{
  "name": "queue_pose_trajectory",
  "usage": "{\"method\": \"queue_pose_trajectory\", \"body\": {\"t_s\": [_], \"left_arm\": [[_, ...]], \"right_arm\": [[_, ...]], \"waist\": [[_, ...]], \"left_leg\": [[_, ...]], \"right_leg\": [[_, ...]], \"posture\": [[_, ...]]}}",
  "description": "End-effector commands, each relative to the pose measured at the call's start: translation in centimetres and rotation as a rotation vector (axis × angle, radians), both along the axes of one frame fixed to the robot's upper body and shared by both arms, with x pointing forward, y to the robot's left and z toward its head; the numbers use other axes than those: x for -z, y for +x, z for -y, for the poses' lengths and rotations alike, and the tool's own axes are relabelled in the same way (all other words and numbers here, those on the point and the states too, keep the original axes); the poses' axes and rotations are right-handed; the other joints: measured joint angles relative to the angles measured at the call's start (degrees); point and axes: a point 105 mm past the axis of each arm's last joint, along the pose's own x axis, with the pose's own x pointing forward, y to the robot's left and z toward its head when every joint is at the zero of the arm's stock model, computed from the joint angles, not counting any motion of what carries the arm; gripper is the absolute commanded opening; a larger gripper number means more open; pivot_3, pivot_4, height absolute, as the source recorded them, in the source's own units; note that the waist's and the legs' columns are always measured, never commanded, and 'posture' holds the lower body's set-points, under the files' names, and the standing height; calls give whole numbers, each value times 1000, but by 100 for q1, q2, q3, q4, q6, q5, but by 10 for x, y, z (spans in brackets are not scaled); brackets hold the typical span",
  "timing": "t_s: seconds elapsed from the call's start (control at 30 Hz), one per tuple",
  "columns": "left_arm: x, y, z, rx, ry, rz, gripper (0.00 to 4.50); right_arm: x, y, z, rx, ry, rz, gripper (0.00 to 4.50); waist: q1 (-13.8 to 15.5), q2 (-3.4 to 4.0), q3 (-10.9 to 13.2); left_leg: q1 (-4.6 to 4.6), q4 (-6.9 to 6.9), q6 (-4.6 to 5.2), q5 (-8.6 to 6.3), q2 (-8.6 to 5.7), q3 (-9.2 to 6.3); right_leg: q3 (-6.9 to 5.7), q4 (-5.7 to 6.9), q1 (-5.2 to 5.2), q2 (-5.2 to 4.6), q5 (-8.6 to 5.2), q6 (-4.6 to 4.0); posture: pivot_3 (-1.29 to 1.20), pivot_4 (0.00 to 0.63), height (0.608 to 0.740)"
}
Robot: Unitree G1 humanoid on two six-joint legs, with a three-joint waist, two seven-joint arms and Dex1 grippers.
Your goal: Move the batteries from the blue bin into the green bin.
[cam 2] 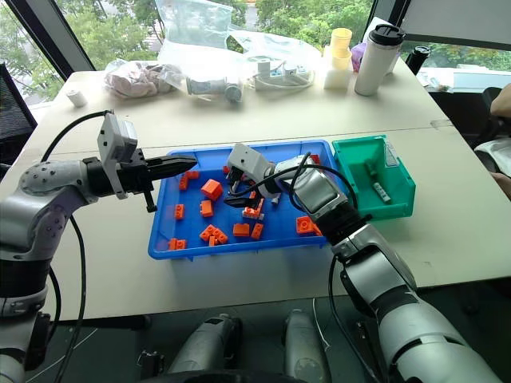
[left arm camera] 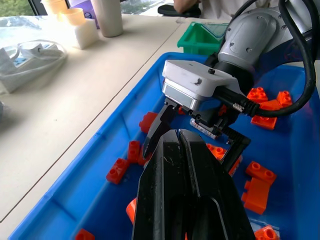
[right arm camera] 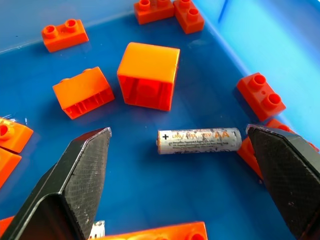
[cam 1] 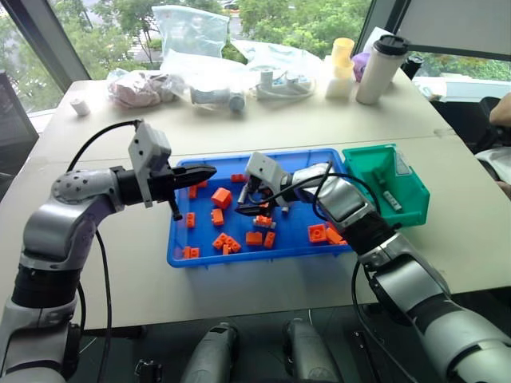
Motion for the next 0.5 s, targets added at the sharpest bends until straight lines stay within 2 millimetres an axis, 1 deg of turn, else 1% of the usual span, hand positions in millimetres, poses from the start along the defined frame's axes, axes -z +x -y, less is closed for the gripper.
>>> {"method": "queue_pose_trajectory", "body": {"t_s": [0.03, 0.2, 0.4, 0.5], "left_arm": [[-15, -6, -1, -6, -7, 62, 0], [-15, -7, -1, -12, -10, 65, 0], [-13, -7, 0, -18, -12, 65, 0], [-13, -6, 1, -19, -13, 66, 0]], "right_arm": [[-11, 2, -10, -43, -4, 43, 4460], [-7, 6, -13, -48, -15, 31, 4460], [1, 13, -9, -13, -79, 14, 4460], [1, 14, -9, -7, -75, 12, 4460]], "waist": [[-6, 0, 0], [-12, 0, 0], [-7, 0, 0], [-12, 0, 0]], "left_leg": [[0, 0, 0, 0, 0, 0], [1, -2, -2, 1, 0, -1], [1, -1, -3, 2, 0, -1], [1, -1, -3, 2, 0, -2]], "right_leg": [[0, 0, 0, 0, 0, 0], [0, 2, -1, 1, 0, 0], [0, 3, -1, 2, 0, 0], [0, 3, -1, 2, 0, 0]], "posture": [[0, 150, 740], [0, 150, 740], [0, 150, 740], [0, 150, 740]]}}
